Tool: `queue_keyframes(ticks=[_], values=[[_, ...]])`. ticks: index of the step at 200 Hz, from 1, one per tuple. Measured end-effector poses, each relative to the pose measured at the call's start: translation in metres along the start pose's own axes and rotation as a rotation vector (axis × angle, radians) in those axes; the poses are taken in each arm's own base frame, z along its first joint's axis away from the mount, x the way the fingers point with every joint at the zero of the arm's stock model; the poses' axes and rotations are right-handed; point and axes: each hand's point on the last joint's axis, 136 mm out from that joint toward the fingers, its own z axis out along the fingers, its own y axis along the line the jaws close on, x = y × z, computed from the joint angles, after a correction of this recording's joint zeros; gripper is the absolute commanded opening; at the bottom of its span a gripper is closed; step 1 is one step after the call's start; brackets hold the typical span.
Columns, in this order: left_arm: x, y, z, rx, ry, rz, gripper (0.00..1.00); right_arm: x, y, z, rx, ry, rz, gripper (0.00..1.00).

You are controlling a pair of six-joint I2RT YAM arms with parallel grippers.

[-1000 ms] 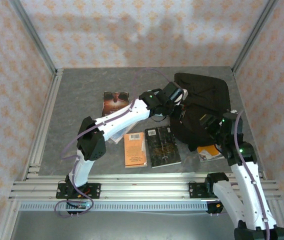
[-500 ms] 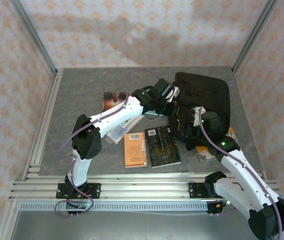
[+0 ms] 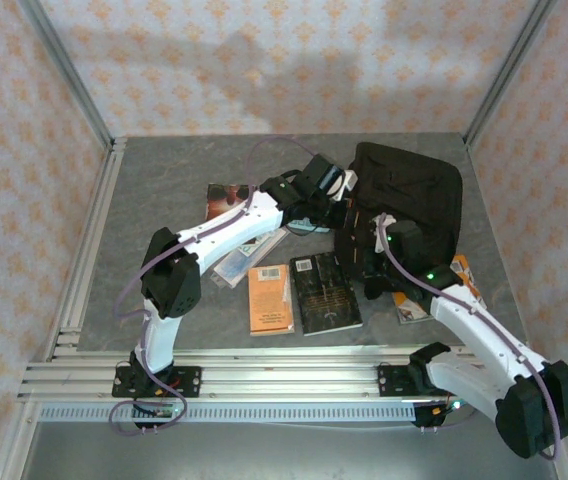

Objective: Pack the student bag
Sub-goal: Unzip the student bag at the middle-right of the table.

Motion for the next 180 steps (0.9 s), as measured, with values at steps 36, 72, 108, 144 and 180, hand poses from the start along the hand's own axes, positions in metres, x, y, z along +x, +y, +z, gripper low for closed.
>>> queue_keyframes(ticks=[36,72,108,144,180], values=[[-0.008,0.002,0.003,-0.029,-0.003,0.0,0.0,-0.003,-0.001,0.002,0.009,-0.009,-0.005,0.0],[-0.016,0.014,0.007,-0.111,-0.015,0.033,0.0,-0.004,-0.004,0.001,0.025,-0.015,-0.001,0.0],[-0.02,0.03,0.011,-0.198,-0.022,0.088,0.0,-0.004,-0.003,0.001,0.023,-0.016,0.023,0.0],[-0.032,0.037,0.013,-0.257,-0.05,0.166,0.0,-0.006,-0.003,0.001,0.022,-0.02,0.045,0.0],[-0.047,0.044,0.016,-0.322,-0.08,0.232,0.0,-0.005,-0.003,0.001,0.021,-0.019,0.063,0.0]])
